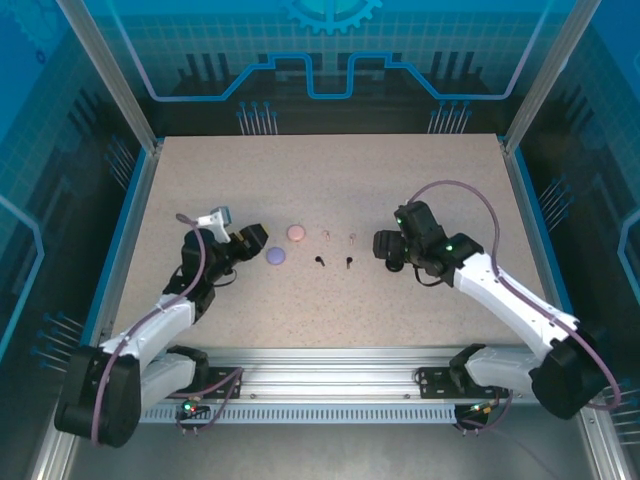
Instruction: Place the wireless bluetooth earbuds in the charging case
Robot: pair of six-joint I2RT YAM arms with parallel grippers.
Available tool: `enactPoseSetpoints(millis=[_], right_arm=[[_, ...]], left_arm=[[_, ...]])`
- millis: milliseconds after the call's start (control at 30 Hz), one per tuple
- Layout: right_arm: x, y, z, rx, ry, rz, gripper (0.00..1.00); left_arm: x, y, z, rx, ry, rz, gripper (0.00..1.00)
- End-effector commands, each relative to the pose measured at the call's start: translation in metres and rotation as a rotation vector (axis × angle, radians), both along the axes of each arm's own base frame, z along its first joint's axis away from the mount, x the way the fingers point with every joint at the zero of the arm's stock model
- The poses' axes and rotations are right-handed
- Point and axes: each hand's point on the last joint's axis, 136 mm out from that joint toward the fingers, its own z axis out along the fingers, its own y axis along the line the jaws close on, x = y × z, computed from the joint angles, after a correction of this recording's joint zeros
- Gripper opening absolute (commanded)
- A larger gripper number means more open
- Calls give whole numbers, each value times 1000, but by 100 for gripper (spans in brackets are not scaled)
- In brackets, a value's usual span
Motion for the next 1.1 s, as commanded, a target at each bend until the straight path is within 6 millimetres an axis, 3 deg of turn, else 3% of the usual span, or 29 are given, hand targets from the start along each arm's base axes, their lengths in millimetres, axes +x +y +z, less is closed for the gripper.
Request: enactPoseSetpoints(millis=[0, 200, 467, 700, 1067], right_arm=[[7, 5, -12, -20, 66, 89, 84], [23, 15, -43, -76, 186, 234, 84], [38, 7, -82, -121, 280, 150, 84], [31, 8, -110, -107, 356, 121, 83], [21, 15, -122, -62, 405, 117, 81]], left_arm=[[0, 4, 12, 54, 6, 3, 63], [9, -7, 50, 5, -46, -43, 64], [10, -23, 79, -17, -99, -105, 65], [8, -40, 94, 15, -135, -157, 65], [8, -47, 96, 23, -159, -170, 66]])
